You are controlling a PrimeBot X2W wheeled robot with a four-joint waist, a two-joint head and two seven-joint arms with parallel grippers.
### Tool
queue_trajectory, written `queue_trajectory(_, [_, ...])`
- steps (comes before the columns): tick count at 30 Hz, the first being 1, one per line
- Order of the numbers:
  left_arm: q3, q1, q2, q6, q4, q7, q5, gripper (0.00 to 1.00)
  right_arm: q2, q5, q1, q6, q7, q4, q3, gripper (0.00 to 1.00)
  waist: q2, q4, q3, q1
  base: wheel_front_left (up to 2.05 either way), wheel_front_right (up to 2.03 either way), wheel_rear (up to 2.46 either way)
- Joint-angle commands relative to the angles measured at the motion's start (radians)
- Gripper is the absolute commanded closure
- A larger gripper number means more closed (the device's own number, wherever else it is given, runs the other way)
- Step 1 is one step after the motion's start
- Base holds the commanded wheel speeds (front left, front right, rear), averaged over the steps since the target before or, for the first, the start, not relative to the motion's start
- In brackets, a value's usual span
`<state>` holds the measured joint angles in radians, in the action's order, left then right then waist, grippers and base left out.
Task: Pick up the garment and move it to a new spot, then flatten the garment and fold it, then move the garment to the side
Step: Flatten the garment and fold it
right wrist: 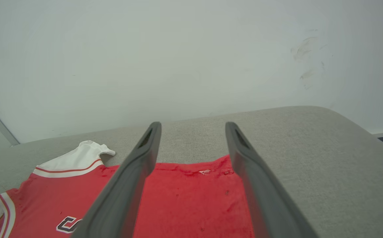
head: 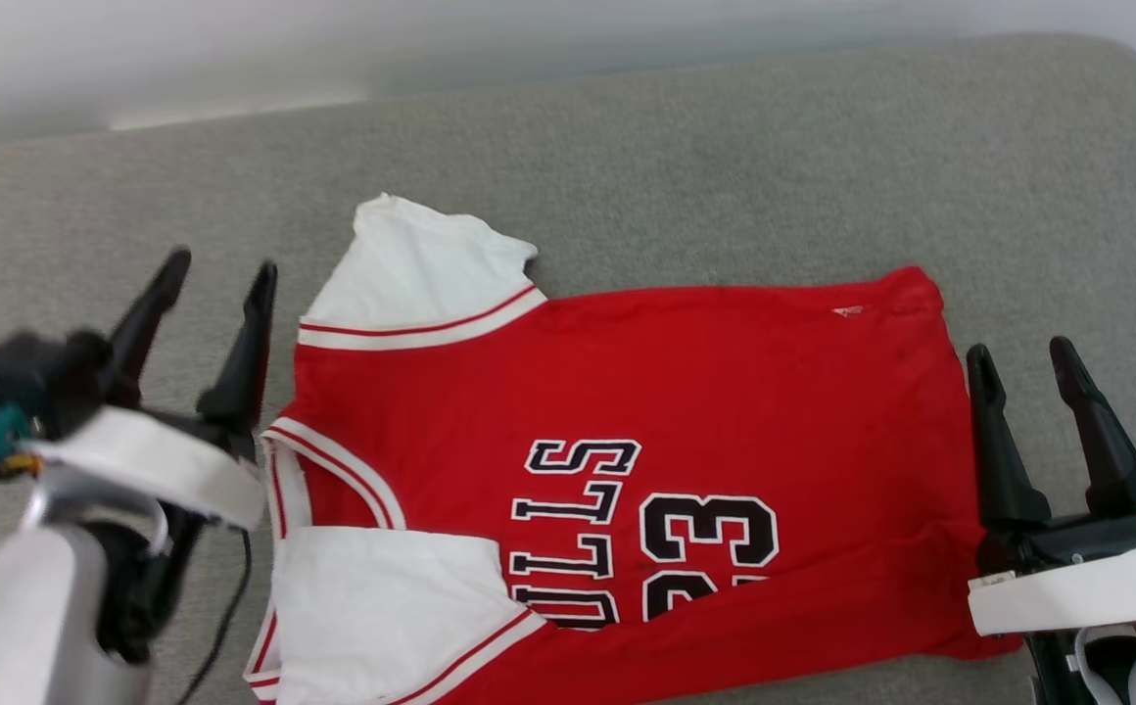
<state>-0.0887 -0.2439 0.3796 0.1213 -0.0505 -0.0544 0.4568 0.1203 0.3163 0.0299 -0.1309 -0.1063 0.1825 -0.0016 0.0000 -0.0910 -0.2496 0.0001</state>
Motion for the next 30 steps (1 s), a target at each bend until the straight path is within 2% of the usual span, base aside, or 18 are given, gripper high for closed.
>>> queue_trajectory(1, [-0.013, -0.054, 0.031, 0.004, 0.0, 0.054, 0.019, 0.0, -0.004, 0.003, 0.021, 0.0, -0.008, 0.005, 0.008, 0.0, 0.0, -0.043, -0.059, -0.0001, 0.0, 0.0, 0.0])
queue_trajectory(8, [-0.12, -0.343, 0.197, 0.008, 0.038, 0.392, 0.15, 0.0, -0.015, 0.008, 0.046, 0.0, -0.039, 0.001, 0.005, 0.0, 0.0, -0.079, -0.173, -0.0001, 0.0, 0.0, 0.0])
queue_trajectory(14, [-0.209, -0.58, 0.294, 0.007, 0.13, 0.726, 0.293, 0.0, -0.021, 0.013, 0.079, 0.0, -0.052, -0.02, 0.035, 0.0, 0.0, -0.105, -0.255, -0.0001, 0.0, 0.0, 0.0])
queue_trajectory(17, [-0.253, -0.662, 0.315, 0.007, 0.175, 0.854, 0.325, 0.0, -0.001, -0.009, 0.087, 0.001, -0.055, -0.048, 0.065, 0.0, 0.0, -0.116, -0.288, -0.0001, 0.0, 0.0, 0.0])
queue_trajectory(23, [-0.259, -0.765, 0.307, -0.007, 0.262, 1.004, 0.394, 0.0, -0.017, 0.009, 0.114, 0.0, -0.078, -0.087, 0.084, 0.0, 0.0, -0.143, -0.333, -0.0001, 0.0, 0.0, 0.0])
queue_trajectory(30, [-0.286, -0.821, 0.328, -0.007, 0.342, 1.048, 0.365, 0.0, -0.023, 0.018, 0.141, 0.0, -0.1, -0.11, 0.11, 0.0, 0.0, -0.171, -0.373, -0.0001, 0.0, 0.0, 0.0])
